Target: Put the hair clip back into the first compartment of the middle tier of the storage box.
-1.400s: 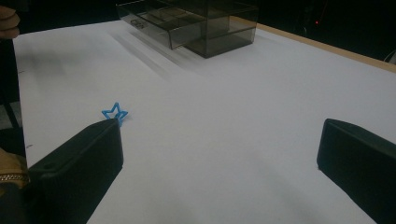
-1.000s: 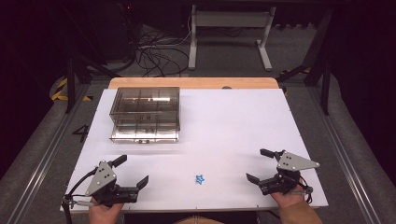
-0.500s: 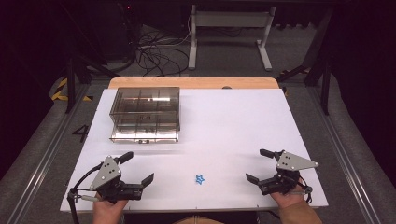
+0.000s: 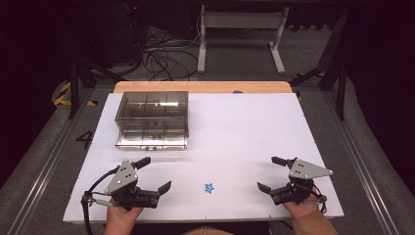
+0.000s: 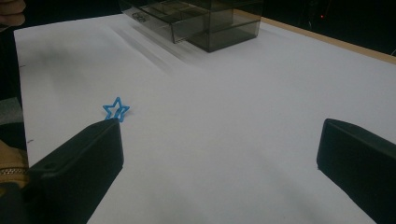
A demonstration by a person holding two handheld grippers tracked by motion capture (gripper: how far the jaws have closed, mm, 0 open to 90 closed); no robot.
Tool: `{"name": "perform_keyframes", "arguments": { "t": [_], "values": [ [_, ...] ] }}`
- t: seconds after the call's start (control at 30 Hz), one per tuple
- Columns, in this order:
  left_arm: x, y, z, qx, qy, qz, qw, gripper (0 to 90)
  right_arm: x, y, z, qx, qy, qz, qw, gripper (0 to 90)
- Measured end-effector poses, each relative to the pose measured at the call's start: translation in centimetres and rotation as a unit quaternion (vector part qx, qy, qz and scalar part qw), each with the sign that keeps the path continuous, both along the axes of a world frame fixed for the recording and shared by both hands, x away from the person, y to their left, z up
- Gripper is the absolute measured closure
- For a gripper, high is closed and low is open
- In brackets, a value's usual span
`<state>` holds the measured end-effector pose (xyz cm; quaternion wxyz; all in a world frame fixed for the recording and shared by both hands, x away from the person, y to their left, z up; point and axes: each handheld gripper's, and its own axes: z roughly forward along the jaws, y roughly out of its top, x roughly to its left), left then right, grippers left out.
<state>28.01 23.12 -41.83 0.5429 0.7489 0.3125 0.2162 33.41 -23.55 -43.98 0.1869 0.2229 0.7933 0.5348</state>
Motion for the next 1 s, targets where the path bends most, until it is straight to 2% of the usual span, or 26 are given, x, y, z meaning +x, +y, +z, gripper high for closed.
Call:
{"name": "perform_keyframes", "arguments": {
  "t": [0.37, 1.0],
  "values": [
    [0.7, -2.2, 0.5, 0.014, -0.007, -0.024, 0.9996, 1.7, 0.0, 0.0, 0.0, 0.000, 0.001, 0.002, 1.0000, 1.3],
    [1.7, -5.4, 1.0, 0.019, -0.003, -0.055, 0.9983, 1.7, 0.1, -0.1, -0.1, -0.001, 0.005, 0.003, 1.0000, 1.4]
  ]
}}
